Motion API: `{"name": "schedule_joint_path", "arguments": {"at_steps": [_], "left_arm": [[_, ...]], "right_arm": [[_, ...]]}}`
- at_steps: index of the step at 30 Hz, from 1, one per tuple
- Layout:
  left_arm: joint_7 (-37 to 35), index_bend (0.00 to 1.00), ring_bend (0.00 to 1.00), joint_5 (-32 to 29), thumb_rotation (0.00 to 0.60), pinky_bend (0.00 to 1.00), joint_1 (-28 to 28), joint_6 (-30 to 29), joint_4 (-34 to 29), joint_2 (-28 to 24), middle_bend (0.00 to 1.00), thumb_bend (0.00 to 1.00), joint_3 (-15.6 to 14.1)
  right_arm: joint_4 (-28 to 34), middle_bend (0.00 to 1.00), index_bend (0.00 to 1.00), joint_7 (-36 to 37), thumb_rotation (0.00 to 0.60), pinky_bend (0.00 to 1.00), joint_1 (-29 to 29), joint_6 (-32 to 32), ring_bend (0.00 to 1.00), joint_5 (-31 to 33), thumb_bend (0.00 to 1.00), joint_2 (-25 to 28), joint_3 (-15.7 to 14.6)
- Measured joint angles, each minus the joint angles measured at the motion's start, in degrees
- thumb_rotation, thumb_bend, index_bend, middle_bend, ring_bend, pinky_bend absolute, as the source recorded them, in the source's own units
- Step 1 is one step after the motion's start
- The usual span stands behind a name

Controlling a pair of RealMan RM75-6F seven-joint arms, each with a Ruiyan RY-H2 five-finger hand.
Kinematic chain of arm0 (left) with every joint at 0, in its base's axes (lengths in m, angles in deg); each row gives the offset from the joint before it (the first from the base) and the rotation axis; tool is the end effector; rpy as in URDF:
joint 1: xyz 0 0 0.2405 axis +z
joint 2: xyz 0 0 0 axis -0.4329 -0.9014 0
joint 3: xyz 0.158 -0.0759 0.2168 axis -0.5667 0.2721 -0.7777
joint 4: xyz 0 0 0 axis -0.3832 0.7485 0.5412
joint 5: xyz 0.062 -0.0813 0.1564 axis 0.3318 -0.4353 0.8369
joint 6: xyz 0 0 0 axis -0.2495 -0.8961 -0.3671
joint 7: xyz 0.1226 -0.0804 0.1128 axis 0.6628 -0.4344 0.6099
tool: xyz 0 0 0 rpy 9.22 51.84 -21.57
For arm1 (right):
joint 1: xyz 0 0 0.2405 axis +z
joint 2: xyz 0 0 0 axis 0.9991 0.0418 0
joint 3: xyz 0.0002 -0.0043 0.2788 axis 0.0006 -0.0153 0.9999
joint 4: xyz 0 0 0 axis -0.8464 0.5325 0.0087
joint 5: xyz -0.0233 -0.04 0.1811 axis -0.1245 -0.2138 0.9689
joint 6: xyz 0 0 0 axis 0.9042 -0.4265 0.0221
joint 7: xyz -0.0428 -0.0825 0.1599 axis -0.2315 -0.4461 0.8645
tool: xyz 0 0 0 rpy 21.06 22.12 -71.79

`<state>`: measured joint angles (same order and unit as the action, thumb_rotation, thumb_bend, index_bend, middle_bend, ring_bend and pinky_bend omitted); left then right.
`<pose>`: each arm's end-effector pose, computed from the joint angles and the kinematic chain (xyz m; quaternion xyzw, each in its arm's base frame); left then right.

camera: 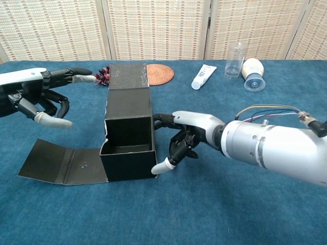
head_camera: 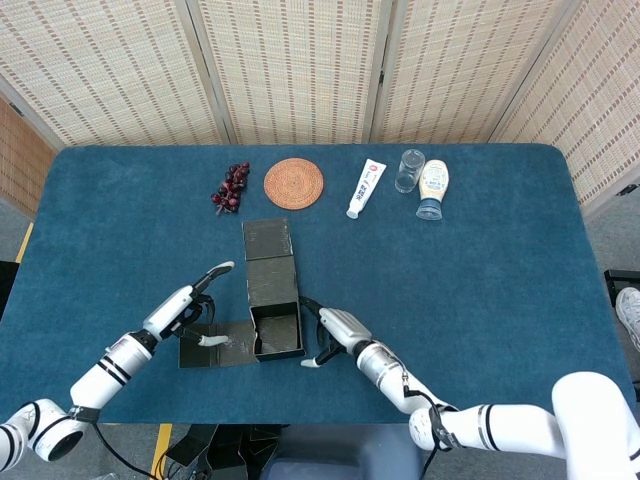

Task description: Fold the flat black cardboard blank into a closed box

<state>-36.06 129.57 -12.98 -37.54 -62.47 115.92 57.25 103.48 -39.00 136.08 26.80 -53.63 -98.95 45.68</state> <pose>-0.2058 0.3577 0.0435 -0.5883 -0.6281 -0.4850 0.1552 -0.0990 -0.3401 -0.1071 0.6429 -0.6553 0.3533 0.1802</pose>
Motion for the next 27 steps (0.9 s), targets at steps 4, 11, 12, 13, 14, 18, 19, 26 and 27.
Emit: {"name": "schedule_joint_path", "arguments": {"at_steps": [4, 11, 12, 13, 14, 18, 19, 26, 27], "left_arm": [[-0.97, 0.00, 0.60, 0.37, 0.600, 0.92, 0.34, -0.47, 0.37, -0.15, 0.00, 0.14, 0.01], [-2.51, 0.00, 0.60, 0.93, 0.600, 0.92, 0.89, -1.40, 1.04, -0.58, 0.00, 0.14, 0.05], [-2.64, 0.00, 0.60, 0.94, 0.600, 0.92, 0.98, -1.52, 1.11, -0.66, 0.00, 0.14, 0.08], [-2.78, 0.00, 0.60, 0.94, 0.600, 0.92, 1.09, -1.64, 1.18, -0.77, 0.00, 0.14, 0.12], [-2.89, 0.00, 0.60, 0.95, 0.600, 0.92, 1.14, -1.70, 1.22, -0.85, 0.00, 0.14, 0.13], [-3.12, 0.00, 0.60, 0.66, 0.600, 0.92, 1.61, -2.42, 1.45, -1.13, 0.00, 0.14, 0.46], [-3.02, 0.00, 0.60, 0.31, 0.600, 0.92, 1.88, -2.85, 1.57, -1.16, 0.00, 0.14, 0.73], [-2.00, 0.01, 0.61, -4.12, 0.600, 0.92, 4.72, -6.79, 2.61, -1.07, 0.00, 0.14, 4.04], [-1.78, 0.01, 0.61, -4.71, 0.600, 0.92, 5.13, -7.28, 2.96, -1.13, 0.00, 0.14, 4.52]], "right_arm": [[-1.72, 0.06, 0.00, -0.50, 0.600, 0.83, 0.11, 1.71, 0.59, 0.35, 0.00, -2.54, 0.50], [-4.85, 0.14, 0.00, -1.21, 0.600, 0.87, 0.16, 4.05, 0.59, 0.55, 0.01, -6.82, 1.39], [-5.36, 0.18, 0.02, -1.37, 0.600, 0.88, 0.12, 4.69, 0.60, 0.46, 0.02, -7.50, 1.49], [-5.93, 0.21, 0.04, -1.54, 0.600, 0.90, 0.06, 5.43, 0.61, 0.33, 0.04, -8.26, 1.60], [-6.79, 0.25, 0.08, -1.76, 0.600, 0.91, -0.03, 6.44, 0.62, 0.12, 0.08, -9.41, 1.76], [-9.71, 0.36, 0.22, -2.03, 0.600, 0.96, -0.55, 9.43, 0.67, -0.79, 0.23, -13.38, 2.67], [-10.33, 0.37, 0.24, -1.76, 0.600, 0.97, -0.87, 10.08, 0.68, -1.09, 0.24, -14.19, 3.21], [-8.47, 0.41, 0.29, 2.81, 0.600, 0.98, -3.18, 11.02, 0.69, -1.73, 0.30, -13.50, 7.40], [-7.74, 0.41, 0.29, 3.61, 0.600, 0.98, -3.54, 10.96, 0.69, -1.76, 0.30, -12.88, 8.04]]}}
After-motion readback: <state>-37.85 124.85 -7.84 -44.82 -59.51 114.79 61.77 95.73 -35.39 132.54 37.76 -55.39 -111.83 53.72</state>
